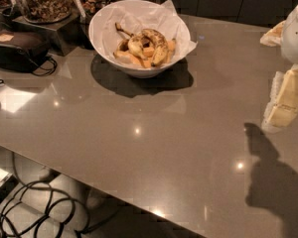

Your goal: Pick banana from white bowl

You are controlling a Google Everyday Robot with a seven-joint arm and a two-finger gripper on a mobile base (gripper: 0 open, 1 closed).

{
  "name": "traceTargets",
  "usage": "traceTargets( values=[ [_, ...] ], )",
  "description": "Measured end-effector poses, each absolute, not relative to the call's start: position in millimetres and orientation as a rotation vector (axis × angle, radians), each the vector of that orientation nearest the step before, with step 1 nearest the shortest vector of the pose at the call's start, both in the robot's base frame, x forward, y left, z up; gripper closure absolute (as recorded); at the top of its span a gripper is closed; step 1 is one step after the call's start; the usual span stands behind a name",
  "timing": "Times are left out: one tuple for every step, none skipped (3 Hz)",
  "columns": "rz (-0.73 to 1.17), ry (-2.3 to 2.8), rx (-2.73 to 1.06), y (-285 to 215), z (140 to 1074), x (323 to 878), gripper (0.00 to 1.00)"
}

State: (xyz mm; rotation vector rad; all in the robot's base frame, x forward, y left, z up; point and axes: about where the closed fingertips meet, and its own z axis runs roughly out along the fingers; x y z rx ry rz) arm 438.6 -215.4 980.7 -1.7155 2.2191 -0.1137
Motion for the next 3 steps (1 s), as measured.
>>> traceTargets(
  values=[
    [-0.113, 2.219, -1.715, -215, 981, 439, 0.00],
    [-0.097, 2.232, -1.702, -211, 983, 445, 0.00],
    [-0.069, 2.246, -1.722, -195, 987, 461, 0.00]
  ],
)
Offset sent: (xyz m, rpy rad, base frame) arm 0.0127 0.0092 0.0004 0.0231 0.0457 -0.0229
